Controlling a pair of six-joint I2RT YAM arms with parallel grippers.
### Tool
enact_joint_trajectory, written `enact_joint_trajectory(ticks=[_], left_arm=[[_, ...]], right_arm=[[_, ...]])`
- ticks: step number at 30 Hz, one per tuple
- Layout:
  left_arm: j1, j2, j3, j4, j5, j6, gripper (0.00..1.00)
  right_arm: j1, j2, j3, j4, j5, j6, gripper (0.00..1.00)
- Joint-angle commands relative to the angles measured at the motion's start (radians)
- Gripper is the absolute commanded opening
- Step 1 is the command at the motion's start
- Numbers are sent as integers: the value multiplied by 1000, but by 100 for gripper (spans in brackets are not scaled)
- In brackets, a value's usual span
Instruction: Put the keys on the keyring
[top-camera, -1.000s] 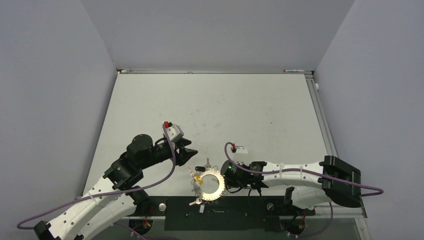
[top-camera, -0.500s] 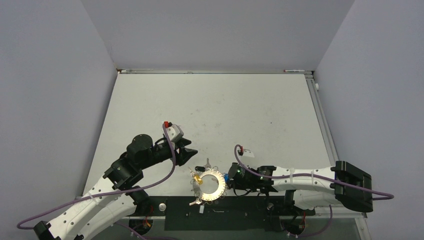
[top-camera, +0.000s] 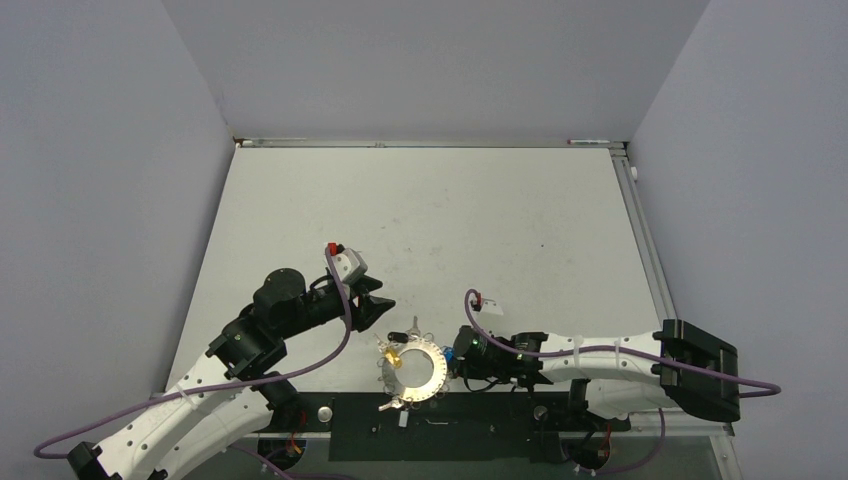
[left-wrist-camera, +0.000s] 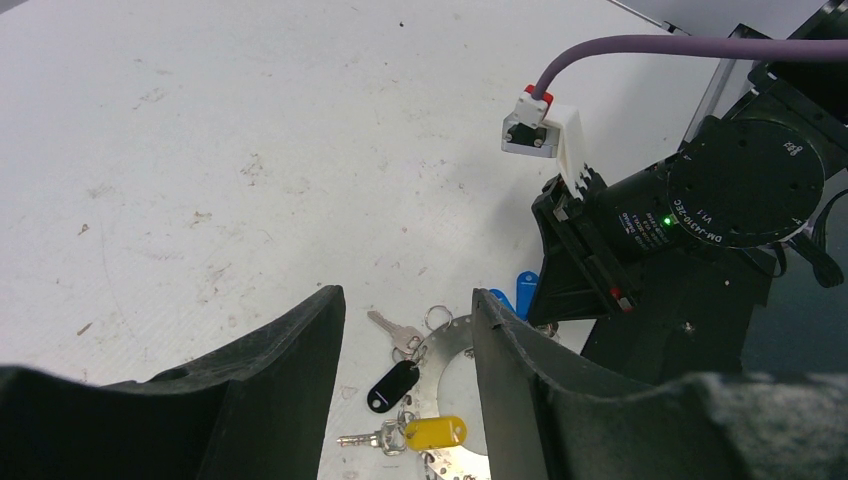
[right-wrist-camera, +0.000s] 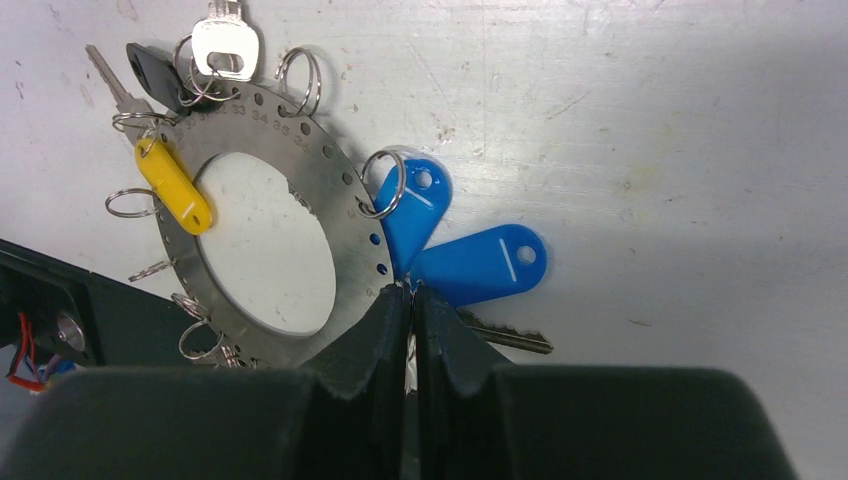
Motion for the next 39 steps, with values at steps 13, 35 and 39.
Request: enact_joint_trajectory(ticks=[13, 35, 39], left_arm=[[-3, -58, -26, 124, 169, -15, 46], [-21, 77, 138, 107, 501, 76, 46], [-24, 85, 130, 136, 519, 80, 43]], right_arm=[[25, -329, -35, 140, 132, -122, 5], [41, -390, 242, 226, 26, -693, 5], [41, -421, 283, 213, -43, -817, 5]])
